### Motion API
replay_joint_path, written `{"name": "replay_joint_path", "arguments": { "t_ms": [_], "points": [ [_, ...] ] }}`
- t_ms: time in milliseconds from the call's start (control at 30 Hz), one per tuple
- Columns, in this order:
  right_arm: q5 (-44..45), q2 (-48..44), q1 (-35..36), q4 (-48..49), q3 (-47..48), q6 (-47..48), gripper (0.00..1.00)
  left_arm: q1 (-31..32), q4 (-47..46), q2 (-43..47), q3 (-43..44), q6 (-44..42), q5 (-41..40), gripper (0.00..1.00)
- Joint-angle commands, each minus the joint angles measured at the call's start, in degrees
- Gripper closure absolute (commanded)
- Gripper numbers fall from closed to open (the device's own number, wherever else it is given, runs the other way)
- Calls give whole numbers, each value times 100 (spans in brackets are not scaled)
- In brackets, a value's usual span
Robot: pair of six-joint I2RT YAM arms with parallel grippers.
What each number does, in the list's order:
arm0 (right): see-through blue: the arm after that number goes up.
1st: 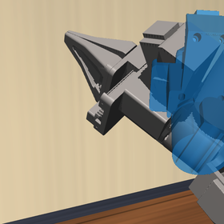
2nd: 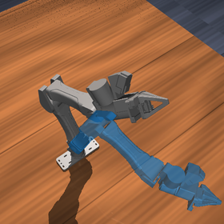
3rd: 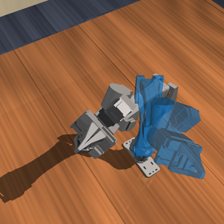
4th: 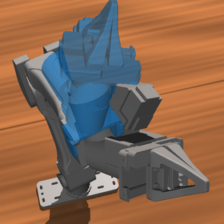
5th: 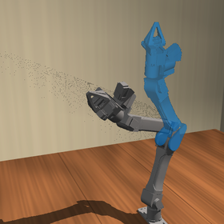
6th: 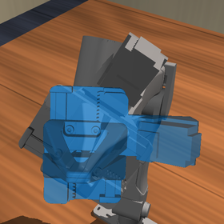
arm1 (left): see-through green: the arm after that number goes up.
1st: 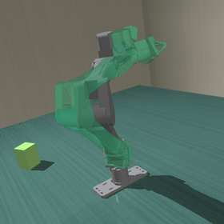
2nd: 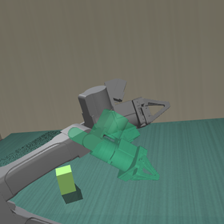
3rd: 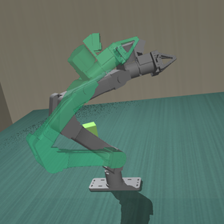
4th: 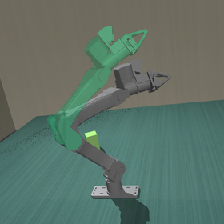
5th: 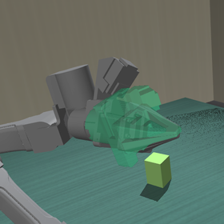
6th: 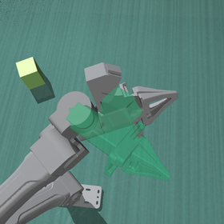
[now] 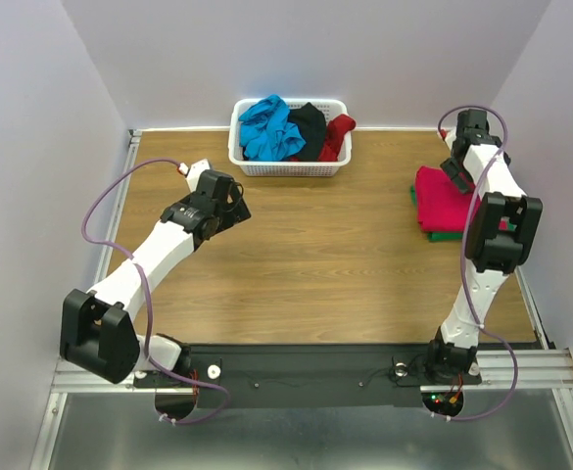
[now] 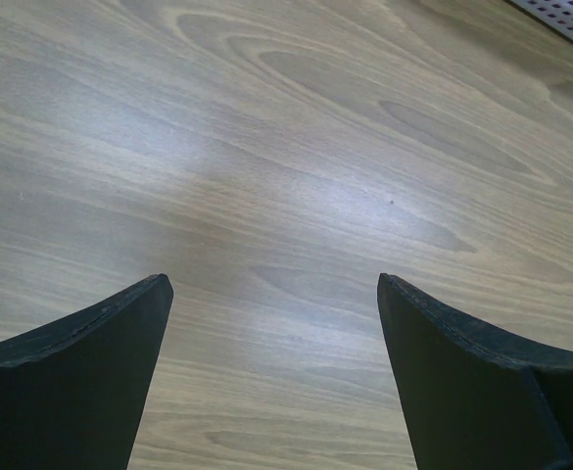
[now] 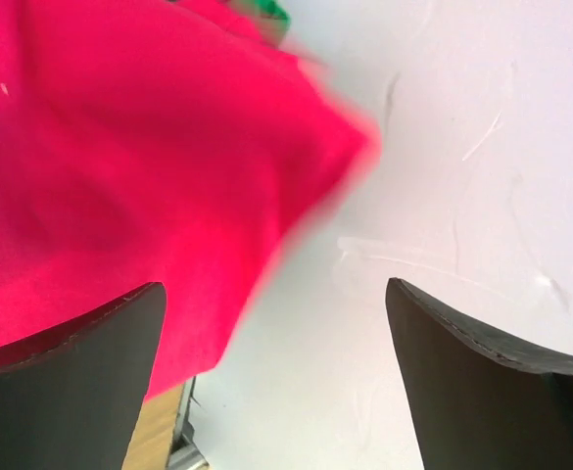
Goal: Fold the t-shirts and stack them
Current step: Neatly place the folded tshirt to the corner
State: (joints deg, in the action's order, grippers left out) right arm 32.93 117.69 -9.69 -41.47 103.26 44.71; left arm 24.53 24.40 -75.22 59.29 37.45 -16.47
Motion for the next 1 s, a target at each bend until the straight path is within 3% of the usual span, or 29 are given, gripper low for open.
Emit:
{"name": "replay_joint_path", "arguments": {
  "t_ms": [0,267,467,533,633,733,800,967],
  "points": [
    [285,17,-59,701,387,-295,0,-36,38,51,303,-142,65,2],
    [-594,-781,64,860,476,-1701,0,-36,-50,666,31,8,188,2],
    [-1636,-2265,521,851,-630,-3720,0,-36,170,1131,-321,359,126,2],
    [-2148,-3053,547,860,-1505,-4954,0,-36,152,1307,-548,481,188,2],
    [-2982,-3917,547,1106,-2632,-6014,0,-36,12,1729,-847,482,127,2],
    [-3801,-5304,547,1221,-4352,-6517,0,-45,21,2177,-997,596,222,2],
    [-4361,-5904,547,1229,-4953,-6571,0,-45,3,2379,-1138,701,267,2],
    [-4261,-7783,547,1203,-6500,-6948,0,-45,248,3004,-1508,878,101,2]
  ]
}}
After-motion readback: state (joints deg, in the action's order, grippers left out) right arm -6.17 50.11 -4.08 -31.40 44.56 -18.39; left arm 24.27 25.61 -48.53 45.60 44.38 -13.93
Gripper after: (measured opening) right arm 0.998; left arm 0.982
